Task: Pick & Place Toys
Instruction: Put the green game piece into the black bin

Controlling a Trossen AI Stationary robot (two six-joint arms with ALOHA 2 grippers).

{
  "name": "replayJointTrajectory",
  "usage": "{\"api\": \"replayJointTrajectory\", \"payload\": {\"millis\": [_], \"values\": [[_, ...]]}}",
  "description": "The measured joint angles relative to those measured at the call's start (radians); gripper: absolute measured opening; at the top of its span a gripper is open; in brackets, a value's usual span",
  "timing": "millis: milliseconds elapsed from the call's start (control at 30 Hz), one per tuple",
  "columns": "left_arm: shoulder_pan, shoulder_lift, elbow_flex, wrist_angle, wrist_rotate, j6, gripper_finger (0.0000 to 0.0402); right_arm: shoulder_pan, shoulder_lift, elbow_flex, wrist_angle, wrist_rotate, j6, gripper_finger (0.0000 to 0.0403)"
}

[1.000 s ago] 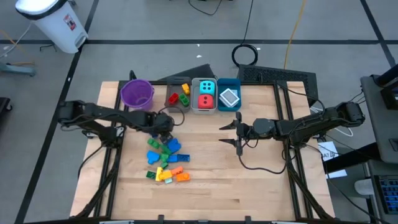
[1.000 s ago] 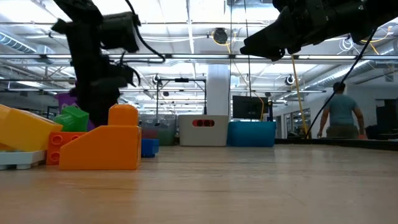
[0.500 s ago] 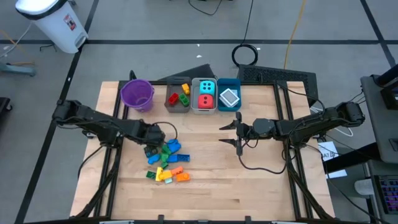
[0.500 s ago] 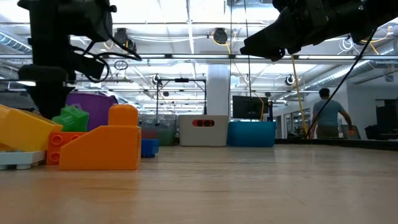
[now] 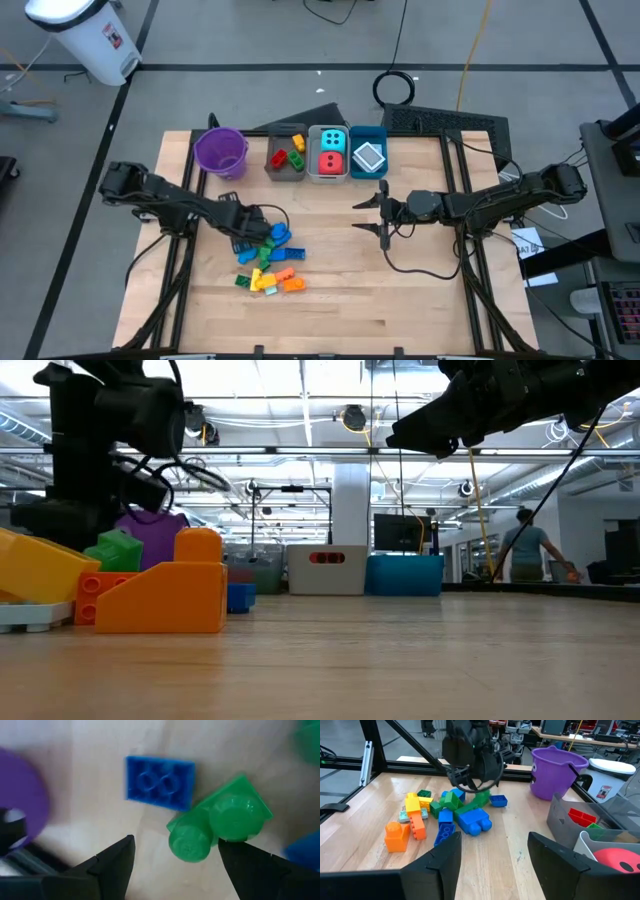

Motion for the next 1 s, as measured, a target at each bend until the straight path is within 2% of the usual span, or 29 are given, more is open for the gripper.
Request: {"api": "replayJointTrajectory", "payload": {"millis": [333, 433, 667, 800, 1000], "values": [[0.017, 0.009, -0.001, 0.172, 0.011, -0.008, 0.0296, 0.0, 0.0, 0.0, 0.0, 0.0, 0.0, 0.0201], [0.017, 0.01, -0.001, 0.268, 0.023, 0.004, 0.0296, 0.0, 0.0, 0.0, 0.0, 0.0, 0.0, 0.0201], [0.016, 0.015, -0.004, 0.47, 0.04, 0.181, 0.0296, 0.0, 0.0, 0.0, 0.001, 0.0, 0.0, 0.0201], [0.017, 0.017, -0.006, 0.504, 0.011, 0.304, 0.0296, 0.0, 0.0, 0.0, 0.0, 0.0, 0.0, 0.0201], [0.017, 0.017, -0.006, 0.525, -0.033, 0.377, 0.0296, 0.0, 0.0, 0.0, 0.0, 0.0, 0.0, 0.0201]]}}
